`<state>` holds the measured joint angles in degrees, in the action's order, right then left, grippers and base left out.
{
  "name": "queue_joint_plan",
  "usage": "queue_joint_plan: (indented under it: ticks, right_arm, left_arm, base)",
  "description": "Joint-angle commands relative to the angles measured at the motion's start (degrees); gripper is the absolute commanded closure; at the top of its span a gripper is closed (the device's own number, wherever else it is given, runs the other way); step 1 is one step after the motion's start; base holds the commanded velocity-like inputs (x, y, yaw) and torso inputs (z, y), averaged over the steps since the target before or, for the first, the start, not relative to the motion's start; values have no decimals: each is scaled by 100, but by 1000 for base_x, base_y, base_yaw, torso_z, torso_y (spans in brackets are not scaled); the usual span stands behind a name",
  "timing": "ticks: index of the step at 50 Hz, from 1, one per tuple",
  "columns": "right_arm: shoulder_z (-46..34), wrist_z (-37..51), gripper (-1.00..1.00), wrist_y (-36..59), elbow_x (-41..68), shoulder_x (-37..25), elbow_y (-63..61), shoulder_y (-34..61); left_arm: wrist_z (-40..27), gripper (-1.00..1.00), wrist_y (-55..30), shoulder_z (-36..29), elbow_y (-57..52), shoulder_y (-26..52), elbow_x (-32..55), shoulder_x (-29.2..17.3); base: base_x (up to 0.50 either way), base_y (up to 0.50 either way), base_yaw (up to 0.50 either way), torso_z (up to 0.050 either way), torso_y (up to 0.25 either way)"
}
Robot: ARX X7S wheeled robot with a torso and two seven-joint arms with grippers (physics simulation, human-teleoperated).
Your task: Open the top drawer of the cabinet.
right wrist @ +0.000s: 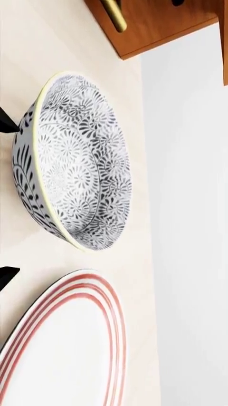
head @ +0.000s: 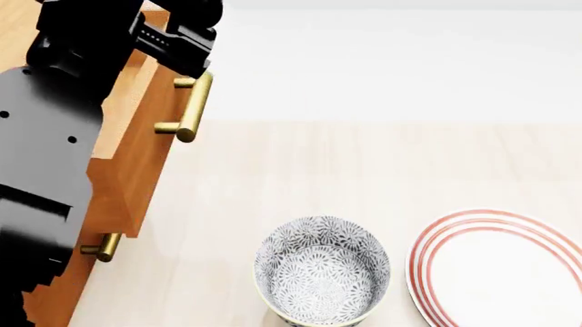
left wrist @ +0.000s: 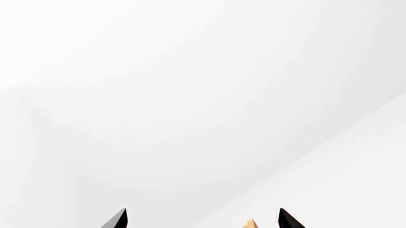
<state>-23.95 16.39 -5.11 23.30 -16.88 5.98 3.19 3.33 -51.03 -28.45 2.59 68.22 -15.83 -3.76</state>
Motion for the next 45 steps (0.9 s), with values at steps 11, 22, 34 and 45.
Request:
queue_joint_plan:
  ticks: [11,22,34,45]
  right_arm:
    - [87,-123,-100,2,-76,77,-39,-6]
    - [97,-110,-100,-37,-63,79,16,21]
    - [93,-76,-100,-1,-19,70,-9,26]
    - [64,-74,-100,5,-12,57,-8,31]
  left_arm:
    - [-361,-100,1061,116,1669,354,304,80]
    - [-599,-100,640,548,2003,501,988,323]
    - [-1489,-100,-14,1010,2373,948,2367,335]
    - [-1710,-100,-234,961,2337,989,2926,280]
  base:
    - [0,0,0,0,0]
    - [0,0,0,0,0]
    - [0,0,0,0,0]
    - [0,0,0,0,0]
